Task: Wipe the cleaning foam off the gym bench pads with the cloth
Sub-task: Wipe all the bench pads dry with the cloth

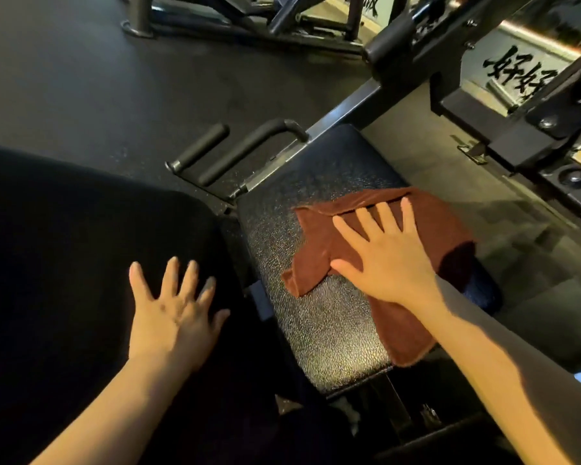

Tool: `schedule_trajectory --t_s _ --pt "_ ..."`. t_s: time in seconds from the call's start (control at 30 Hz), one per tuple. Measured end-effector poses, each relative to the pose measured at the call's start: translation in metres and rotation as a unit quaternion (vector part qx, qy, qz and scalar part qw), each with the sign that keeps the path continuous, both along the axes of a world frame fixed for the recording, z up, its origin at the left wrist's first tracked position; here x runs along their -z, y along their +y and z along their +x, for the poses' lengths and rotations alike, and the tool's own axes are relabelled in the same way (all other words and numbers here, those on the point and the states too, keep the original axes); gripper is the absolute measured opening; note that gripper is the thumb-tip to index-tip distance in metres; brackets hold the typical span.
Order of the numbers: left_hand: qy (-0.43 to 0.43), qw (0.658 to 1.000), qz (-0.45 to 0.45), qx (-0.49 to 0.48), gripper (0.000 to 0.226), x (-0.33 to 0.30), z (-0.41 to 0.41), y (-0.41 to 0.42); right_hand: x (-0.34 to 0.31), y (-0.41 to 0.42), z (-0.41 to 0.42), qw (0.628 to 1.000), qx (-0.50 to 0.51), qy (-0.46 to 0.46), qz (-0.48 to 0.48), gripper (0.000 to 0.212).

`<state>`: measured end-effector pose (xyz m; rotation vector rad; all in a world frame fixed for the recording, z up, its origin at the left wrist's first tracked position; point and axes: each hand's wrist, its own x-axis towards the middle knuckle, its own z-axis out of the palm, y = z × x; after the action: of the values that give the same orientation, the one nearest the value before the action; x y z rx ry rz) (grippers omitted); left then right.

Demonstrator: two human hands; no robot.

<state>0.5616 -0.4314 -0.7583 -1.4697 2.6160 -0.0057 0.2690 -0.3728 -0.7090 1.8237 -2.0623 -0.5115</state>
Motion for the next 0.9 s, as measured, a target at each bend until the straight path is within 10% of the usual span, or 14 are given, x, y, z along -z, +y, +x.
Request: schedule_trajectory --t_s 0.47,0.9 --pt "0.043 0.998 0.009 0.032 0.062 0.032 -0.003 -0.003 -0.053 -0.211 -0.055 0.966 0.180 -0.150 -0.107 0.068" --pt "0.055 0.998 0.017 0.022 0.062 0.033 -0.008 0.004 -0.036 -0.060 -0.015 0.962 0.234 -0.037 -0.138 0.068"
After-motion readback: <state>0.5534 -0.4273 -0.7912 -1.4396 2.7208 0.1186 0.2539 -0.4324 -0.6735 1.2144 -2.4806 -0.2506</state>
